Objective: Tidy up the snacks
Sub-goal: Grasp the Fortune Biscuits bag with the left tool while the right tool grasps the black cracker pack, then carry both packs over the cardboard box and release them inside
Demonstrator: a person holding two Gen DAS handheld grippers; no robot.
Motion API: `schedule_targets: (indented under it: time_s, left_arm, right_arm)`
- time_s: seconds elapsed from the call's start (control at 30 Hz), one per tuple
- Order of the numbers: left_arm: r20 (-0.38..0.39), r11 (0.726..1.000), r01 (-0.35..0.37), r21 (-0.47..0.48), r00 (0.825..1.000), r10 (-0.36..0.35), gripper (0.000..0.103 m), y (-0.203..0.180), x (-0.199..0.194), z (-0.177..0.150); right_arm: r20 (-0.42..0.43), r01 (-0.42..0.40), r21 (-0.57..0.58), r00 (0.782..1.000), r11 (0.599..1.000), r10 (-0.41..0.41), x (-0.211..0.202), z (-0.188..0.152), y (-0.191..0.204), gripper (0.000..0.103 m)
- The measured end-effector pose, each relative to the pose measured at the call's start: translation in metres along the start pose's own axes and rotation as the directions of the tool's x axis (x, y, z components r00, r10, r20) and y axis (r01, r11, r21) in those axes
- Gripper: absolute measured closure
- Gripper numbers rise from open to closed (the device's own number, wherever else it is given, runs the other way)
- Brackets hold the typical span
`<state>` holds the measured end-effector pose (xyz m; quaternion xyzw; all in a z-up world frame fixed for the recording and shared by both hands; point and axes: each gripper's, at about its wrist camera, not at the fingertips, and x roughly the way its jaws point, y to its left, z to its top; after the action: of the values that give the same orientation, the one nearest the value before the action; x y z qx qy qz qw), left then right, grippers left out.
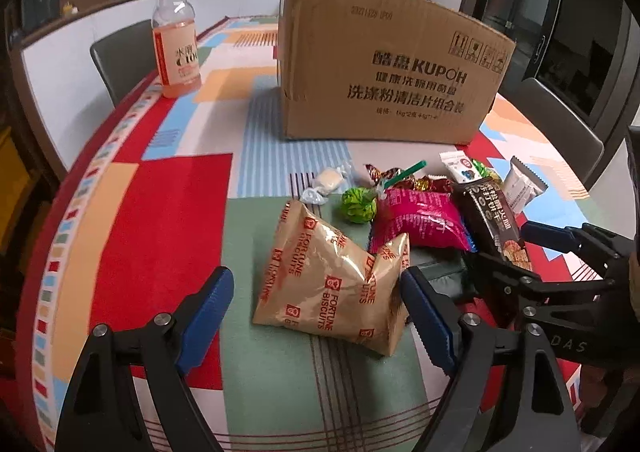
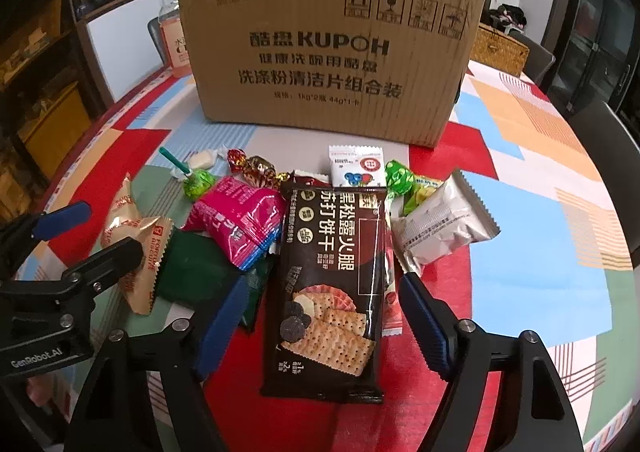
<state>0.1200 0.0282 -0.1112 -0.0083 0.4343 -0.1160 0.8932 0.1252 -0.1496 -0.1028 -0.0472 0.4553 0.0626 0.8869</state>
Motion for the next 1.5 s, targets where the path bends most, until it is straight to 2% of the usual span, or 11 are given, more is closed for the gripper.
schedule_targets:
  time_s: [0.3, 0.37, 0.43, 0.63, 0.83, 1.17, 1.5]
  left_arm:
    - [-0.046, 1.0, 0.022, -0.019, 0.999, -0.023, 0.036, 0.003, 0.012, -0.003]
    - [-0.049, 0.999, 0.028, -0.022, 0.998, -0.029, 0.039, 0.003, 0.011, -0.003]
    - [-0.055, 0.999, 0.032, -0.025, 0.998, -0.033, 0.04, 0.002, 0.011, -0.002]
    - [-0.05, 0.999, 0.028, -0.021, 0.998, -0.029, 0.043, -0.006, 0.001, -0.002]
    - [-0.016, 1.0, 0.009, 0.007, 1.0, -0.009, 0.043, -0.016, -0.018, 0.002]
    - [0.066, 0.999, -0.007, 0.046, 0.998, 0.004, 0.043, -0.039, -0.06, 0.008]
    - [0.189, 0.993, -0.044, 0.108, 0.982, 0.023, 0.043, -0.059, -0.093, 0.035]
  right_arm:
    - [-0.019, 0.012, 0.005, 1.0, 1.0, -0.012, 0.008, 0.0, -0.002, 0.031]
    - [-0.014, 0.016, 0.001, 1.0, 1.0, -0.016, 0.007, 0.0, -0.002, 0.036]
    - [-0.011, 0.014, -0.002, 1.0, 1.0, -0.014, 0.007, 0.0, -0.001, 0.045]
    - [-0.006, 0.004, -0.006, 1.0, 1.0, -0.004, 0.004, -0.001, -0.002, 0.052]
    - [0.009, -0.016, 0.016, 1.0, 1.0, 0.016, -0.008, -0.004, -0.007, 0.053]
    - [0.109, -0.05, 0.014, 0.993, 0.999, 0.048, -0.051, -0.002, -0.01, 0.053]
    - [0.24, -0.048, -0.004, 0.97, 0.999, 0.047, -0.093, 0.014, -0.02, 0.053]
